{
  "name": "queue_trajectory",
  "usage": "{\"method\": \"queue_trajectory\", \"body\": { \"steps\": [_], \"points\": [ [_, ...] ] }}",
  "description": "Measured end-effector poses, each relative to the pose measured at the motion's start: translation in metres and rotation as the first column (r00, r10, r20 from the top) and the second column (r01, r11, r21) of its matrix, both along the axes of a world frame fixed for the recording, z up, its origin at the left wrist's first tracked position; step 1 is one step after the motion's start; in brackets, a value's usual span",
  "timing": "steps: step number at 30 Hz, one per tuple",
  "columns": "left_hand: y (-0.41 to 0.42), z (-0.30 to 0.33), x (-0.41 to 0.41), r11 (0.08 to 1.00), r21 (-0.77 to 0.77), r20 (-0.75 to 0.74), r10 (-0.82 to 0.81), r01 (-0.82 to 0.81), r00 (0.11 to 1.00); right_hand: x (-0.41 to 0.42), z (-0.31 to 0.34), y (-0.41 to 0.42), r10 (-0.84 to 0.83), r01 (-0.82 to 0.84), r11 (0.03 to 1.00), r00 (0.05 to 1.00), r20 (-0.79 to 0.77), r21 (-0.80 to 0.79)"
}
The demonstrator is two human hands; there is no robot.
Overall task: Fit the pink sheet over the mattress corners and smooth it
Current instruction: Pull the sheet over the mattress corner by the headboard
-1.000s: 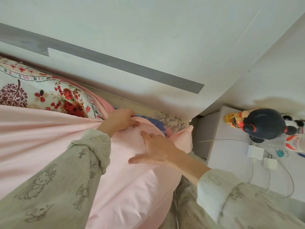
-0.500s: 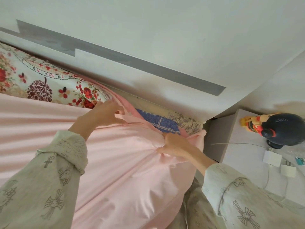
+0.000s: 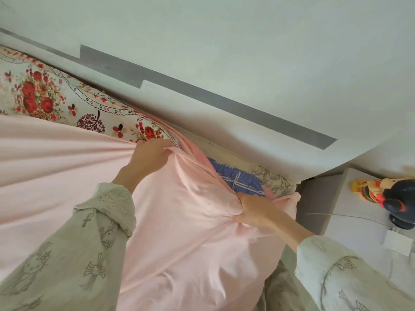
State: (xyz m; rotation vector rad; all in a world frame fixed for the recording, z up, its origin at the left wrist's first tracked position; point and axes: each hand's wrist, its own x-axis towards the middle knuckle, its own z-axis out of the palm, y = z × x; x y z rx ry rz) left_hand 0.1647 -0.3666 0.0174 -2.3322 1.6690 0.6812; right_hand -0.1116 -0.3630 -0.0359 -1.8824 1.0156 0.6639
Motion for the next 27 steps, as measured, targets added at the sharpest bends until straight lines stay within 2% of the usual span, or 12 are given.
{"method": "queue_trajectory", "body": {
  "steps": [4,9,11,14,16,17,21,25,27],
  "points": [
    [-0.029,0.009,-0.022,0.948,-0.296,0.019,-0.116,0.116,0.993,0.011,0.001,0.008,0.061,-0.062,0.998,0.997,0.047,0.010],
    [-0.055,0.005,-0.052,0.862,-0.444,0.062,-0.240,0.242,0.969,0.013,0.003,0.004,0.086,-0.089,0.994,0.995,0.049,0.068],
    [-0.058,-0.009,-0.053,0.880,-0.412,0.109,-0.211,0.237,0.971,0.009,0.003,0.000,0.086,-0.088,0.992,0.996,0.033,0.087],
    [-0.054,-0.030,-0.041,0.964,-0.172,0.274,-0.153,0.204,0.950,0.001,0.002,0.000,0.044,-0.044,0.998,0.999,0.008,0.051],
    [-0.051,-0.037,-0.037,0.979,-0.110,0.352,-0.125,0.173,0.928,-0.007,-0.002,-0.001,-0.005,0.005,1.000,1.000,-0.010,0.010],
    [-0.050,-0.039,-0.037,0.981,-0.124,0.345,-0.096,0.147,0.934,-0.010,-0.004,-0.002,-0.015,0.015,1.000,1.000,-0.013,0.001],
    [-0.052,-0.040,-0.052,0.991,-0.120,0.085,0.063,-0.052,0.994,-0.015,-0.002,-0.008,-0.075,0.075,0.997,0.997,-0.016,0.034],
    [-0.062,-0.043,-0.069,0.989,-0.130,-0.016,0.067,-0.068,0.998,-0.015,-0.003,-0.005,-0.040,0.040,0.999,0.999,0.013,0.017],
    [-0.064,-0.050,-0.070,0.988,-0.136,-0.163,0.046,-0.069,0.986,-0.015,-0.002,-0.002,-0.029,0.029,1.000,0.999,0.042,0.003]
  ]
}}
